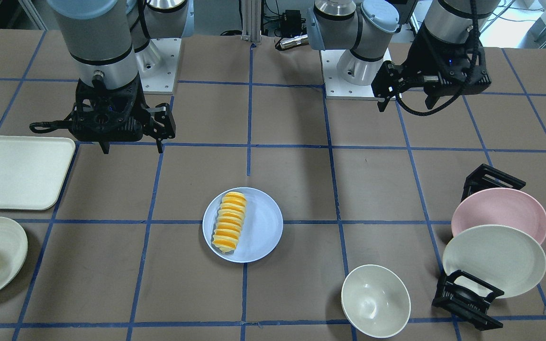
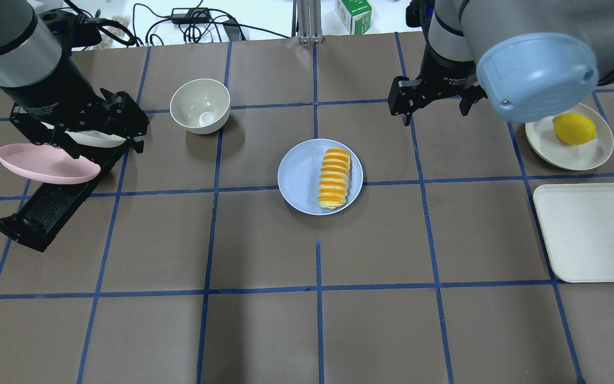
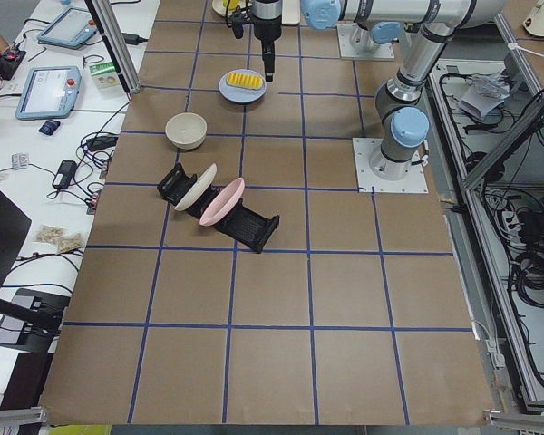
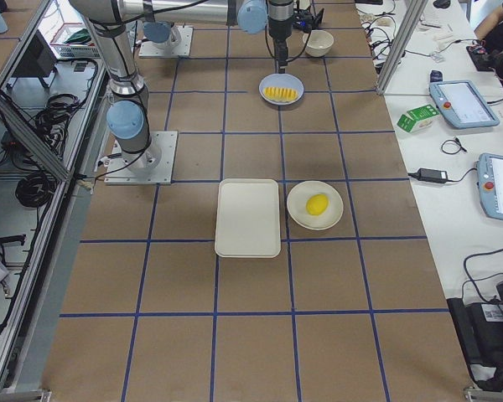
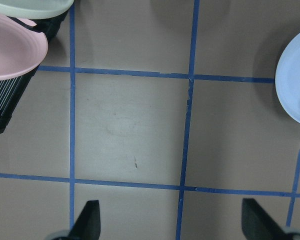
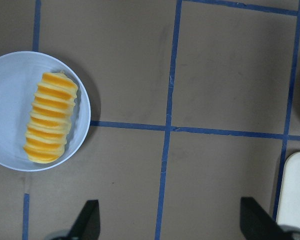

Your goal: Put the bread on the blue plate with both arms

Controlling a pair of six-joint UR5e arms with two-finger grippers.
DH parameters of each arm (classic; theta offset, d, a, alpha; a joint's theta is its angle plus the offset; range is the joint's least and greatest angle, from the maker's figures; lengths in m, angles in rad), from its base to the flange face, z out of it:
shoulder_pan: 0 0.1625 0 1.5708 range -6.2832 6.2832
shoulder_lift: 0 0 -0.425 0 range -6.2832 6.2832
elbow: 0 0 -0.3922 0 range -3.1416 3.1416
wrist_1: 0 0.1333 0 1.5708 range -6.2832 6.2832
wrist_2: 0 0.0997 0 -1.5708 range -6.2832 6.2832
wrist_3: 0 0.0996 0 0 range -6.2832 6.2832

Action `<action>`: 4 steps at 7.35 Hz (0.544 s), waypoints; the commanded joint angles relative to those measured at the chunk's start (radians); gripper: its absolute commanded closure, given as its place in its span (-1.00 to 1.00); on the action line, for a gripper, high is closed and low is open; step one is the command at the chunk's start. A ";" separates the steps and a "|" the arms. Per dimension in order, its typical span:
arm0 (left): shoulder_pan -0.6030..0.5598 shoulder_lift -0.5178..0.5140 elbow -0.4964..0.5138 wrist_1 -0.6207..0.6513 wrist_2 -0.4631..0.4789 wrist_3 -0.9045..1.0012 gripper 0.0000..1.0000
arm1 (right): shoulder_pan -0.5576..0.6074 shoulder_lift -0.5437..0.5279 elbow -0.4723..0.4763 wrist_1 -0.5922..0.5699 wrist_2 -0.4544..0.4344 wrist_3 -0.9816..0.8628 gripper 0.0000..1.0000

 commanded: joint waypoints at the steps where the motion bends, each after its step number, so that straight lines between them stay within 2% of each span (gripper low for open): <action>1: -0.002 0.002 -0.004 -0.001 0.000 -0.011 -1.00 | -0.008 0.002 -0.004 0.000 -0.001 0.000 -1.00; 4: -0.001 0.002 0.001 0.007 0.003 0.005 -1.00 | -0.006 -0.002 -0.004 0.001 -0.002 0.000 -1.00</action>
